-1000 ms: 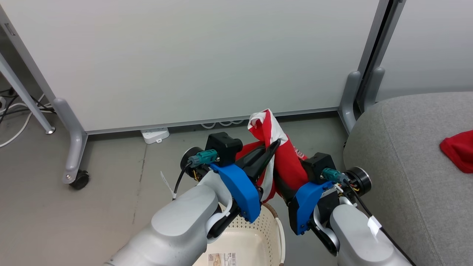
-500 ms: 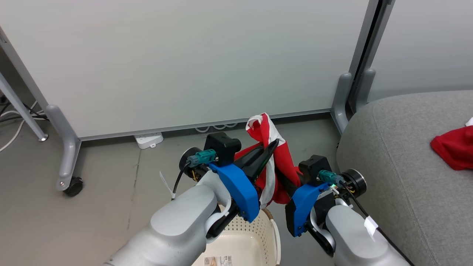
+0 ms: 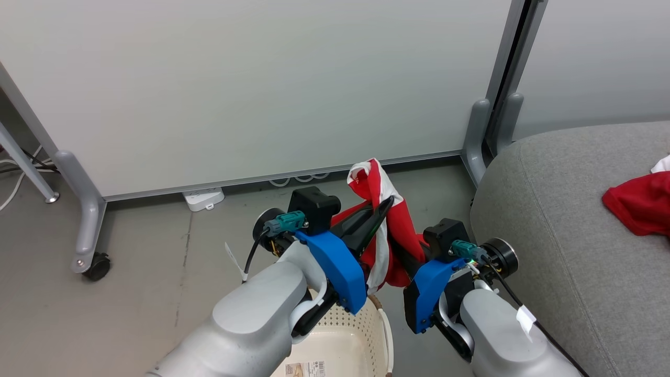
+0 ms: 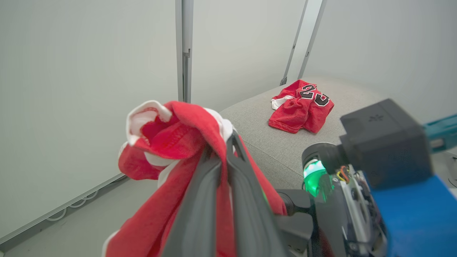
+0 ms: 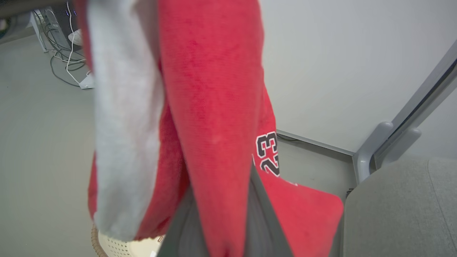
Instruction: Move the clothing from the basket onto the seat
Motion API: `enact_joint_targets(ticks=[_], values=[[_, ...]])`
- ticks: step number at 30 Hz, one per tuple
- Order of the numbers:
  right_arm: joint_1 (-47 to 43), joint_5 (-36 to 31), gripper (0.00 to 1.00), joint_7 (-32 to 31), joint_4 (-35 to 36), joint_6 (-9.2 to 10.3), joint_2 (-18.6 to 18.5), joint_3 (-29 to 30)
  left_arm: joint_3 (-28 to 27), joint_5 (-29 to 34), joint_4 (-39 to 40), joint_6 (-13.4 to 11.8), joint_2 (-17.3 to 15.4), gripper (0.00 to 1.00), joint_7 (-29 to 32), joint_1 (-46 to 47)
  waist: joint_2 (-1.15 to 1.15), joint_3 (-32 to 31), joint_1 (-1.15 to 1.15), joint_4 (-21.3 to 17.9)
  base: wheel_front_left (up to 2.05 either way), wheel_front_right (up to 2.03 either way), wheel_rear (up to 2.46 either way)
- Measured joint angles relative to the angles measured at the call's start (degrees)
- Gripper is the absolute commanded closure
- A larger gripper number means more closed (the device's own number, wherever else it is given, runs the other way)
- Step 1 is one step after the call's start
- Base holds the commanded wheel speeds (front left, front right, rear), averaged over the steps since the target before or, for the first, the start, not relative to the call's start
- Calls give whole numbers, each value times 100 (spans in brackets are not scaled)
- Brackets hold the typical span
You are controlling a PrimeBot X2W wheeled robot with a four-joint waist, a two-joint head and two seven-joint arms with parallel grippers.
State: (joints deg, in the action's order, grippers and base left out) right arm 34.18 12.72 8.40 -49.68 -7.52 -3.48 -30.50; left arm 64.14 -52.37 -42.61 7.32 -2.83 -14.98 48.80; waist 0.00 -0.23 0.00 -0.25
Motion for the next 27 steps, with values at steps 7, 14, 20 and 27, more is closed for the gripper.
enact_joint_targets(ticks=[7, 14, 20, 27], values=[[48, 38, 100, 64, -108, 0, 9, -12, -56, 55, -1, 0, 0, 0, -1, 0, 0, 12, 0, 6, 0, 0, 0], [82, 51, 100, 124, -181, 0, 12, 12, -302, 265, 45, -4, -1, 0, -2, -56, 0, 25, 0, 38, 0, 0, 0], [128, 49, 100, 211, -219, 0, 2, 123, -927, 791, 534, -75, -149, 0, -7, -564, 0, 63, 0, 79, 0, 0, 0], [141, 27, 100, 272, -205, 0, -62, 315, -1779, 1686, 1350, -148, -458, 0, -7, -1594, 0, 122, 0, 161, 0, 0, 0]])
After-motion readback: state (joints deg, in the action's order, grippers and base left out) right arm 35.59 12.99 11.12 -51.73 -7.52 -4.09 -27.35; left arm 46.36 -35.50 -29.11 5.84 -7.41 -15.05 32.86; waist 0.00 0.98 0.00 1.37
